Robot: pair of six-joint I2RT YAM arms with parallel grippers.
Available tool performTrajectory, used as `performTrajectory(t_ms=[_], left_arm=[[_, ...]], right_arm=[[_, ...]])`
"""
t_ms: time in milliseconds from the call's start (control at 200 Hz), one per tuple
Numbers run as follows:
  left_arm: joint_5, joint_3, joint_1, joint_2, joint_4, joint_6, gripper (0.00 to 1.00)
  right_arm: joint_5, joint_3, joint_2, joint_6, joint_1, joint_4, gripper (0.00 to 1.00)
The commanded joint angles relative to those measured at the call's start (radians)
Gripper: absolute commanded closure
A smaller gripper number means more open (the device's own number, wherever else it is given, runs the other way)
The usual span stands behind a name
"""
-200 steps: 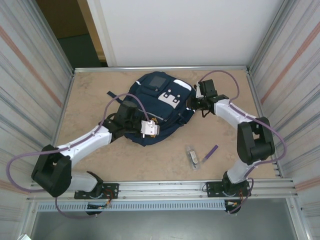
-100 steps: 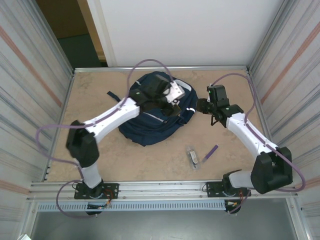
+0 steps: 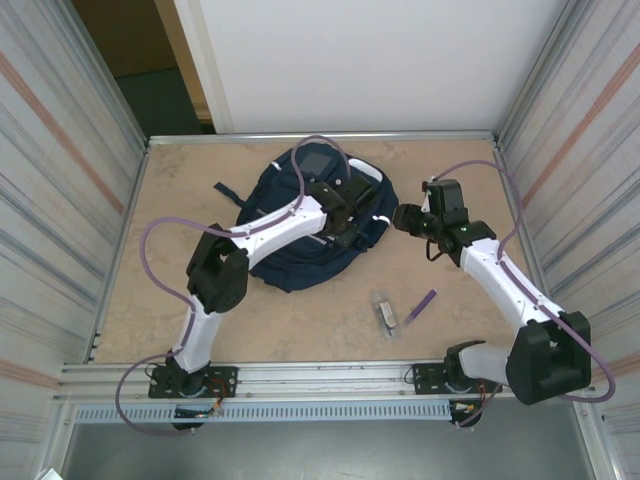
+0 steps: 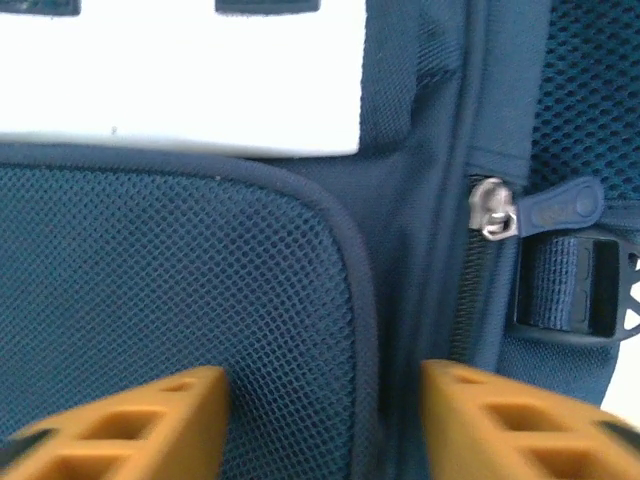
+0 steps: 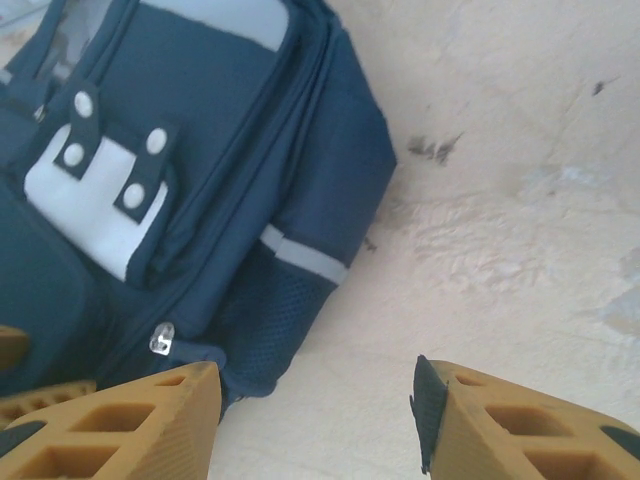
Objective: Pack the student bag
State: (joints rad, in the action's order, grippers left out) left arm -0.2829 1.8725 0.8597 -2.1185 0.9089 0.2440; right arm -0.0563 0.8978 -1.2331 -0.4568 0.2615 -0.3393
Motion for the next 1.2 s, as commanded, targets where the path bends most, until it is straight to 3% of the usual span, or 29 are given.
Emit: performTrajectory(t_ms=[0,100,205,306,526,671,737,907,1193], left_arm=[[-0.082,0.04,-0.005,-0.021,0.048,0.06,0.74],[-0.044,0.066,-0.005,-0.012,0.049,0.031,1.0],[0.035,0.095,-0.014,0.018,0.042,0.035,1.0],[0.123,0.093,-0.037,0.09,0.015,0.057,1.0],[0.318,0.042,-0.119,0.144,-0.035,0.095,1.0],[0.511,-0.012,-0.148,0.176,-0.134,0.164,1.0],[0.53,-0.016,-0.148,0.189,-0.152,0.175,1.0],[0.557,-0.038,-0.15,0.218,-0.158,0.19,1.0],[0.613,-0.105,-0.151,0.245,-0.213,0.23,1.0]], right_arm=[[-0.095,-0.009,0.023,-0.008,0.0,0.021,0.47],[-0.205,-0.035,0.023,0.052,0.014,0.046,0.48],[-0.185,-0.116,0.058,0.186,0.088,0.131,0.49],[-0.258,-0.184,0.077,0.356,0.138,0.221,0.5],[-0.343,-0.202,0.04,0.564,0.167,0.359,0.49],[-0.523,-0.217,-0.016,0.803,0.171,0.445,0.49],[-0.56,-0.195,-0.055,0.92,0.176,0.435,0.49],[-0.539,-0.121,-0.183,1.048,0.171,0.441,0.47],[-0.651,-0.085,-0.222,1.117,0.138,0.467,0.48]])
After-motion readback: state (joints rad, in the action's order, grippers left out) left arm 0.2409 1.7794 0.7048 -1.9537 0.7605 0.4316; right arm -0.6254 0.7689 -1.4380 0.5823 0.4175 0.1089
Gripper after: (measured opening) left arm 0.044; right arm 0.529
